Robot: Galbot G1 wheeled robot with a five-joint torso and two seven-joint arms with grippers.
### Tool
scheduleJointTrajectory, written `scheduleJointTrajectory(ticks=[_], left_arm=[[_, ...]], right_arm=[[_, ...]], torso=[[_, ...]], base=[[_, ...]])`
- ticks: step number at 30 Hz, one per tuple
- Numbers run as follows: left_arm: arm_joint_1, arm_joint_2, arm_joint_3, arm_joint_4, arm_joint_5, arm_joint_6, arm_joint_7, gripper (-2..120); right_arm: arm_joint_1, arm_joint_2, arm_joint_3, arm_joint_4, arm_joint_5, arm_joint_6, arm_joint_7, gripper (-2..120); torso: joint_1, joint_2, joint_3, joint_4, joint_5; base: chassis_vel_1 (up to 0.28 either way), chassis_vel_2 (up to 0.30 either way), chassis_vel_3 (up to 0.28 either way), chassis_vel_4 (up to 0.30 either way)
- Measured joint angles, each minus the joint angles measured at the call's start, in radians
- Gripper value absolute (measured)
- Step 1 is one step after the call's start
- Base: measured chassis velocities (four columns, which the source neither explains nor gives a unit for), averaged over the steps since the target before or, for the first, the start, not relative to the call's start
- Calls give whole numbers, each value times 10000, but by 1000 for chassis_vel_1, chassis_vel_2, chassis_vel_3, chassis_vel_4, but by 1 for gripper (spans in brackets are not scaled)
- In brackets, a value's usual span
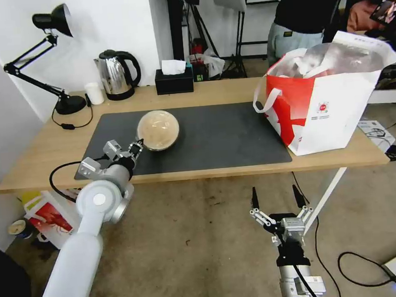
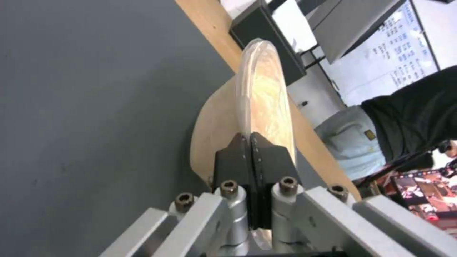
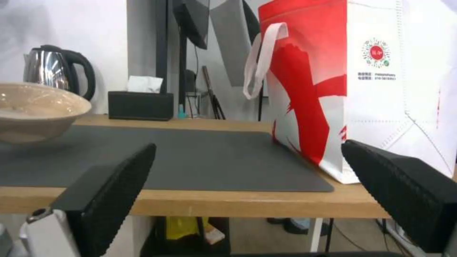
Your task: Pick up the trash from the table and place it into the takeout bag.
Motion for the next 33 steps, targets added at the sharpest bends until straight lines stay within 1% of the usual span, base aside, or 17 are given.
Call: scheduleJointTrajectory(ticks=[3,6,11,16,18,19,22,23,26,27,29,30,32,33], left_arm=[[39,24,-34,-184,-16,-40,7,0],[157,149,-136,-612,-139,-87,1,0],[218,293,-255,-921,-348,-161,-23,0],[209,545,-368,-1353,-651,-319,-12,0],[86,730,-375,-1502,-792,-429,95,0],[86,730,-375,-1502,-792,-429,95,0],[-281,1086,-308,-1563,-1142,-539,227,0],[-281,1086,-308,-1563,-1142,-539,227,0],[-928,1549,-140,-1569,-1568,-621,343,0],[-928,1549,-140,-1569,-1568,-621,343,0],[-1288,1762,11,-1433,-1627,-675,697,0],[-1288,1762,11,-1433,-1627,-675,697,0],[-1836,1963,314,-1195,-1734,-823,958,0],[-1979,1999,387,-1135,-1782,-840,988,0]], right_arm=[[0,0,0,0,0,0,0,100],[0,1,0,0,0,0,0,100],[0,0,0,0,0,0,0,100],[0,0,0,0,-1,0,-1,100],[0,0,0,0,0,0,0,100],[0,0,0,0,0,0,0,100],[0,0,0,0,0,0,0,100],[0,0,0,0,0,0,0,100],[1,0,0,0,0,0,0,100],[1,0,0,0,0,0,0,100],[0,0,0,0,-1,0,0,100],[0,0,0,0,-1,0,0,100],[0,0,0,0,0,0,0,100],[0,0,0,0,0,0,0,100]], torso=[[2,0,0,-1,0],[3,0,0,0,0],[3,0,0,0,0],[2,0,0,0,0],[2,0,0,0,-1],[2,0,0,0,-1],[2,0,0,0,-1],[2,0,0,0,-1],[3,0,0,0,0],[3,0,0,0,0],[2,0,0,0,0],[2,0,0,0,0],[2,0,1,0,-1],[2,0,0,0,0]], base=[[0,0,0,0],[0,0,0,0],[0,0,0,0],[0,0,0,0],[0,0,0,0],[0,0,0,0],[0,0,0,0],[0,0,0,0],[0,0,0,0],[0,0,0,0],[0,0,0,0],[0,0,0,0],[0,0,0,0],[0,0,0,0]])
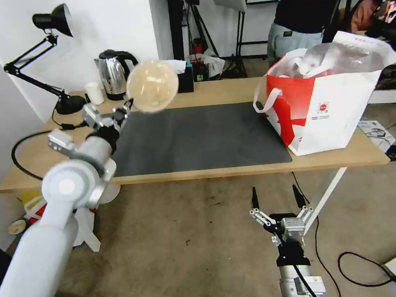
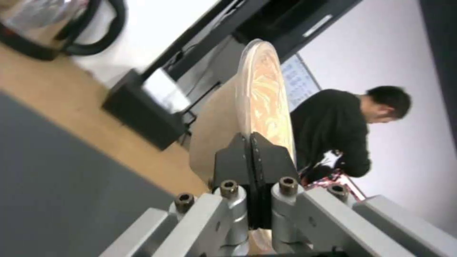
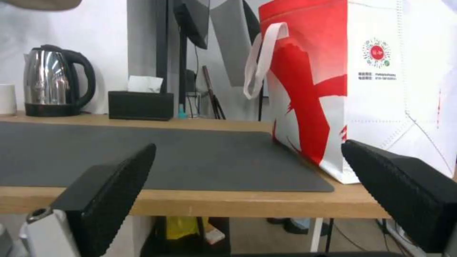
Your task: Pick up the trash from the table and place it into the takeout bag.
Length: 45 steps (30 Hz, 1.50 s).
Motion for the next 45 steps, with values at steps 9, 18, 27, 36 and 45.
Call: scheduleJointTrajectory(ticks=[9,18,27,36,45], left_arm=[[-1935,106,1188,1018,-404,-52,130,0],[-3420,-95,2080,1944,-644,-68,130,0],[-5135,-802,3224,3013,-752,-69,188,0],[-6450,-1943,4330,4393,-703,-69,273,0],[-7763,-3264,5199,6059,-451,-71,566,0]], right_arm=[[0,0,0,0,0,0,0,100],[0,0,0,0,0,0,0,100],[0,0,0,0,0,0,0,100],[0,0,0,0,0,0,1,100],[0,0,0,0,0,0,0,100]], torso=[[1,0,0,-1,2],[0,0,1,0,1],[0,0,0,-2,3],[1,-1,1,1,2],[0,0,1,0,2]], base=[[0,0,0,0],[0,0,0,0],[0,0,0,0],[0,0,0,0],[0,0,0,0]])
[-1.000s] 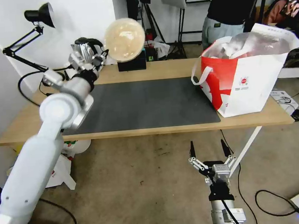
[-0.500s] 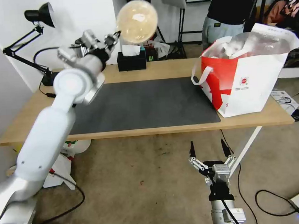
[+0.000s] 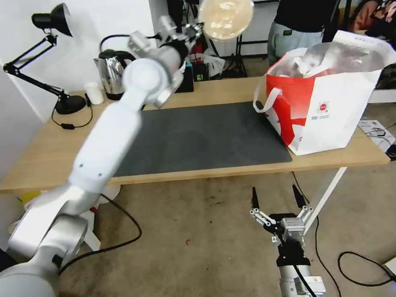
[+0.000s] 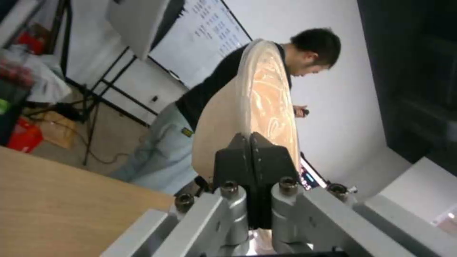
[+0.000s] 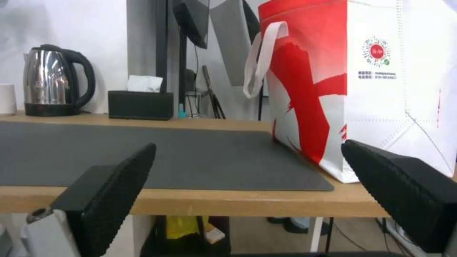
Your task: Pick up the trash from the table and place it into the takeout bag.
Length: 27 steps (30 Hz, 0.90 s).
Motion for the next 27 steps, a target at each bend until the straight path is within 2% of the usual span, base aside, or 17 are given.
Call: scheduleJointTrajectory(ticks=[8,20,22,27], left_arm=[[-701,-866,544,1147,247,-53,171,0],[-1301,-1521,1249,2054,266,-194,339,0],[-1451,-1935,1517,2472,327,-218,472,0],[-1478,-2408,1796,2983,569,-267,686,0]], right_arm=[[0,0,0,0,0,0,0,100],[0,0,0,0,0,0,0,100],[0,0,0,0,0,0,0,100],[0,0,0,0,0,0,0,100]], torso=[[-1,0,0,-1,0],[-1,3,-1,1,-1],[-1,3,-1,-2,0],[0,2,-1,2,-2]], base=[[0,0,0,0],[0,0,0,0],[0,0,0,0],[0,0,0,0]])
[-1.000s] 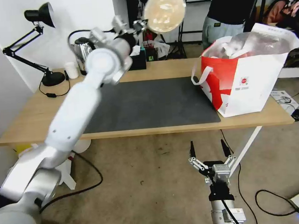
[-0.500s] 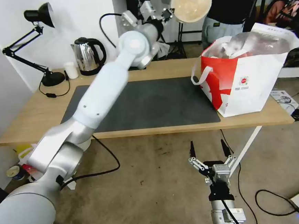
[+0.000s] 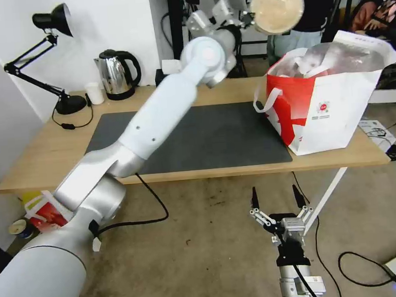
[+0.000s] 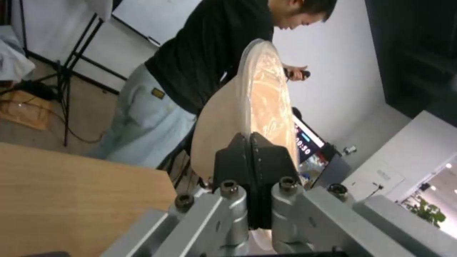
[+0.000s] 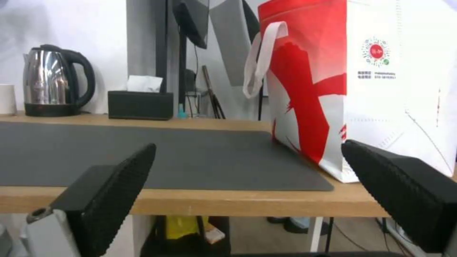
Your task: Pick up the trash from the table and place it into the takeout bag.
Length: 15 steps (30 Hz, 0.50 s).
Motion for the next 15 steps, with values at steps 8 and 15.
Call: scheduleJointTrajectory(ticks=[8,15], left_arm=[[-26,-320,431,427,240,-157,247,0],[-108,-320,1120,671,324,-317,549,0]], right_arm=[[0,0,1,0,0,0,0,100],[-1,0,0,0,0,0,0,100]], torso=[[0,0,0,-1,0],[-1,-1,0,-3,0]], base=[[0,0,0,0],[0,0,0,0]])
